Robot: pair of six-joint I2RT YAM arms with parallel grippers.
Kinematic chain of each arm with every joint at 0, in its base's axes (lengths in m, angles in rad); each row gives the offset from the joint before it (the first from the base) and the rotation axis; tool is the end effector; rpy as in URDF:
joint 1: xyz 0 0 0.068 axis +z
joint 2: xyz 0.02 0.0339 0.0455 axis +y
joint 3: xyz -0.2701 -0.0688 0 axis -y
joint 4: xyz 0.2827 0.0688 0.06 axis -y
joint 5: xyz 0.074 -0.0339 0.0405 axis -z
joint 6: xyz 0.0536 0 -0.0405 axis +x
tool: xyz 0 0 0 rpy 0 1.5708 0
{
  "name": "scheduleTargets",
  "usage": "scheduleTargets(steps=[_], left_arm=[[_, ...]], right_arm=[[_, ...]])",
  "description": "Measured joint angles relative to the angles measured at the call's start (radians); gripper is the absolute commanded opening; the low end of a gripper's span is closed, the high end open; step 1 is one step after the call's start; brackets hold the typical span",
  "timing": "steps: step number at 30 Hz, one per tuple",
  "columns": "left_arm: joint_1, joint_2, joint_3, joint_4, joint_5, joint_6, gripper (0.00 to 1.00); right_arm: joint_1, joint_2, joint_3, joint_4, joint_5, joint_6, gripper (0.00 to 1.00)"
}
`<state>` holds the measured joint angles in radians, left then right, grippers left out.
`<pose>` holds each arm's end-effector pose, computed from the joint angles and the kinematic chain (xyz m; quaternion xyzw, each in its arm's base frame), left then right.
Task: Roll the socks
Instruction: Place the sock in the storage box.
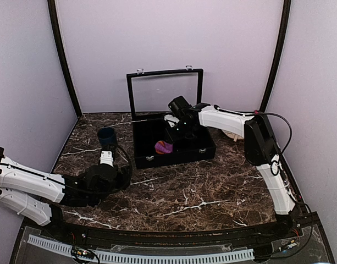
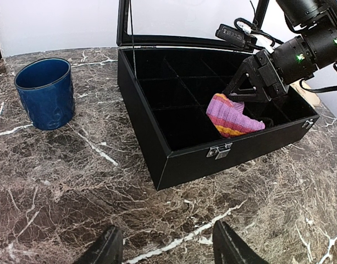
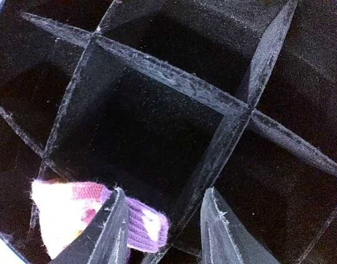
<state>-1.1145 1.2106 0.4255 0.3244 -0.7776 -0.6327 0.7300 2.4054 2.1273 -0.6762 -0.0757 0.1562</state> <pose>0.1517 -0.2237 0.1590 -0.0064 0.8114 -0.1670 0.5601 0.4311 0.3912 0.1710 -0.2805 0.9100 0.1626 0.2584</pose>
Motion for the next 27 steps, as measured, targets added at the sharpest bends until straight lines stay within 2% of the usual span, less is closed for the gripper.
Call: scheduleTargets(steps=[9,19,27], left_arm=[[0.000,0.000,0.000,0.000,0.000,-0.001,0.57],[0.000,0.000,0.000,0.000,0.003,-0.003,0.57],[0.000,0.000,0.000,0.000,0.003,-0.003,0.57]], right_arm=[[-0.006,-0.026,-0.039,0.018,-0.044,0.006,0.41],[-0.005,-0.040,-0.056,0.008,-0.063,0.006,0.25],[0.002,-0.046,-0.056,-0.012,-0.061,-0.005,0.26]])
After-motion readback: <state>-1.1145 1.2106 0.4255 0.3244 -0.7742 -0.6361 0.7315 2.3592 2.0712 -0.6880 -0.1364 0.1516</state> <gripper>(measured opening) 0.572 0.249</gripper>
